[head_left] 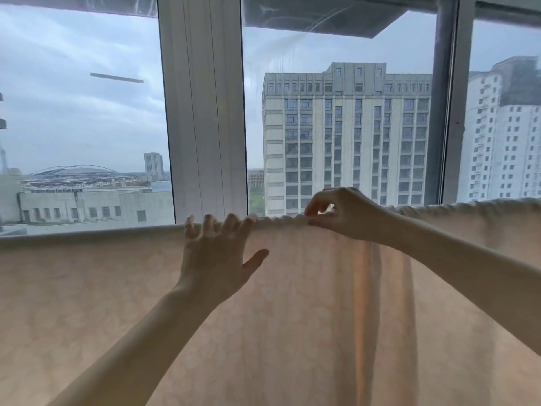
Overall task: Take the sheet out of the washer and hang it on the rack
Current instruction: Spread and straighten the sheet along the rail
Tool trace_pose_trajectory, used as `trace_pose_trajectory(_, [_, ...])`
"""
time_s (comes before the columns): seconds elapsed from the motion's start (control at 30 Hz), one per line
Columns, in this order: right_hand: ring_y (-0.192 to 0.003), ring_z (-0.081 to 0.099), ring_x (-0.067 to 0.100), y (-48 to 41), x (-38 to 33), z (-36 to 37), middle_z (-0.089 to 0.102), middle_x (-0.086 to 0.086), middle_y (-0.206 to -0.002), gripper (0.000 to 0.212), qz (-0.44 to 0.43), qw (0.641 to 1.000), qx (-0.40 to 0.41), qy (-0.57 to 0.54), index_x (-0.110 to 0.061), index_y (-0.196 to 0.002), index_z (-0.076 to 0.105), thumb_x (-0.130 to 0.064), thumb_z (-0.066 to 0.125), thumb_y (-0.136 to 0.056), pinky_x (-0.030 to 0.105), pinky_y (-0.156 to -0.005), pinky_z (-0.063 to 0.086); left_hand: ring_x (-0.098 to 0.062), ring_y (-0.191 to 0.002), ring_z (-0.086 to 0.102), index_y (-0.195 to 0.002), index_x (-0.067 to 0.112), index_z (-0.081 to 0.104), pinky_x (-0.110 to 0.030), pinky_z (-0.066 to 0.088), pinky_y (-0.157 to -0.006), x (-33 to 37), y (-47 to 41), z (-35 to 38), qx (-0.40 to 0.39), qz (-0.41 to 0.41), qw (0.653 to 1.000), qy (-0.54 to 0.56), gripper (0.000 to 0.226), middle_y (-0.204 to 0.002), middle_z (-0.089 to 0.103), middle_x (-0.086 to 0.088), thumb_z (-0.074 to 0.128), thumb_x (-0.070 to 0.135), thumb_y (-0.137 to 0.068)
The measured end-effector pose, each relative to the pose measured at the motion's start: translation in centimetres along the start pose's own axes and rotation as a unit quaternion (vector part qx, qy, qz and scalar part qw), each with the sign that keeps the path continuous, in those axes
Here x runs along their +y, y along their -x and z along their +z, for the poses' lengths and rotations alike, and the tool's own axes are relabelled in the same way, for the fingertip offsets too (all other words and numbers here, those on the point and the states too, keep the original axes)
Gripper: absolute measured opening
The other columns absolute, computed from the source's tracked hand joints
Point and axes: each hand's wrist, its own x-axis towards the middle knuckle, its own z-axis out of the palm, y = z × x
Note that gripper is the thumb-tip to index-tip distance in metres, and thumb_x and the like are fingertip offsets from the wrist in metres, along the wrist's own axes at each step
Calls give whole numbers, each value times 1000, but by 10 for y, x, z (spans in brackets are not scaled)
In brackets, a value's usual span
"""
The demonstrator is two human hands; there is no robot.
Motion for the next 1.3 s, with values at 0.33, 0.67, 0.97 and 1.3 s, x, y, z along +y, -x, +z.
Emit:
trace_pose_trajectory(0.33, [-75, 56, 6, -13, 1, 1, 61, -9, -84, 6, 8, 995, 89, 41, -14, -91, 67, -17, 62, -92, 15, -71, 42, -31, -105, 57, -133, 28, 44, -56, 37, -101, -3, 3, -5, 6, 2, 1000, 16, 65, -120, 59, 3, 23, 69, -86])
trace_pose_trajectory(0.67, [-70, 53, -11, -7, 1, 6, 61, -15, -75, 6, 38, 999, 34, -11, -15, -86, 71, -12, 66, -87, -3, -69, 37, -29, -103, 62, -113, 18, 57, -52, 35, -106, -13, 3, -14, -15, -60, 998, 25, 69, -109, 67, -1, 11, 64, -91])
trace_pose_trajectory(0.97, [-73, 56, 2, -8, -6, 7, 66, -7, -81, 9, 23, 999, 27, 9, -10, -90, 71, -11, 62, -90, 0, -69, 39, -27, -130, 43, -146, 17, 33, -47, 26, -114, 72, -22, -19, 16, 82, 989, 118, 62, -147, 43, -3, 41, 50, -95])
trace_pose_trajectory(1.3, [-80, 63, -2, 28, 23, -13, 69, -11, -87, 7, 33, 997, 58, 46, -23, -94, 68, -19, 65, -88, 11, -76, 49, -29, -118, 47, -147, 24, 25, -50, 35, -99, 83, -31, -3, 21, 89, 994, 65, 65, -141, 43, 1, 39, 55, -92])
